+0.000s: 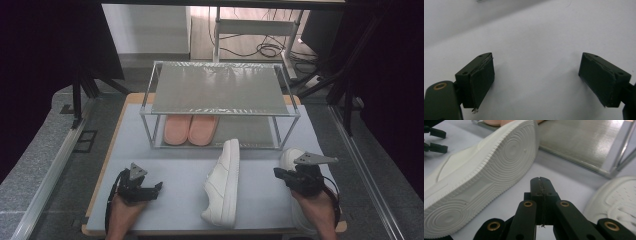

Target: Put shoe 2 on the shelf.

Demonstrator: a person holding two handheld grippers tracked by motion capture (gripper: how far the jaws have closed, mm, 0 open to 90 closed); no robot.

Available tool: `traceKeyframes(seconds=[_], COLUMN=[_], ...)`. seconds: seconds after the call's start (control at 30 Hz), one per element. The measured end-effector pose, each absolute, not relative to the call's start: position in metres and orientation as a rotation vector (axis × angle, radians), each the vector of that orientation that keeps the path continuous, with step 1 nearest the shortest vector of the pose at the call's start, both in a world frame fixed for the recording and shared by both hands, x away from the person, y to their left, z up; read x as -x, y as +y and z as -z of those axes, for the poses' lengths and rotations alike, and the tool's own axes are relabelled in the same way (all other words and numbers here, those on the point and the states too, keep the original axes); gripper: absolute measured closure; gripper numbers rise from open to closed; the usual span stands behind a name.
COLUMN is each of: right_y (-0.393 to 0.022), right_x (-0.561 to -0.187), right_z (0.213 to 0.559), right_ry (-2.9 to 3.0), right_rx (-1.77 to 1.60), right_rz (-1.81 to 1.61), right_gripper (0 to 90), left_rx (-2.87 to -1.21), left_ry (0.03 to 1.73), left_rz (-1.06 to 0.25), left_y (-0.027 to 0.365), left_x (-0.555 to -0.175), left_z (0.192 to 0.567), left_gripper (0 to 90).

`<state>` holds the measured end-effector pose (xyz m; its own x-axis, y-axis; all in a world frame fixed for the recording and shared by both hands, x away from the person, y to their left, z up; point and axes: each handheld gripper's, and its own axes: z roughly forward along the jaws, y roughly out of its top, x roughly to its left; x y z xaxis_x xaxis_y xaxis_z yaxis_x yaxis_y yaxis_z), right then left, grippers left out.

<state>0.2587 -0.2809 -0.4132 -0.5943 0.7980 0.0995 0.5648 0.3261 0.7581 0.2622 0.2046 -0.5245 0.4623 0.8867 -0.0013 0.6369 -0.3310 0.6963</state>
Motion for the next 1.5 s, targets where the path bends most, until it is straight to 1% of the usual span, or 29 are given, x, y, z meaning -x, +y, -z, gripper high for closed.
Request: traceKeyframes(seconds=[0.63,0.93,1.1,1.5], right_y=[-0.229,-0.209,-0.19,-0.178], right_x=[-0.27,-0.271,-0.276,-0.281], right_z=[0.426,0.423,0.426,0.432], right_ry=[2.389,2.422,2.463,2.477], right_rx=[-1.092,-1.023,-0.975,-0.959], right_rz=[-1.183,-1.228,-1.242,-1.214], right_gripper=[90.0,90.0,90.0,90.0], left_rx=[-2.076,-2.075,-2.073,-2.071], left_ry=[1.261,1.261,1.262,1.262], left_rz=[-0.518,-0.52,-0.52,-0.519], left_y=[0.204,0.204,0.204,0.204], left_x=[-0.262,-0.262,-0.262,-0.262], left_z=[0.525,0.525,0.525,0.525], left_gripper=[13.7,13.7,13.8,13.8])
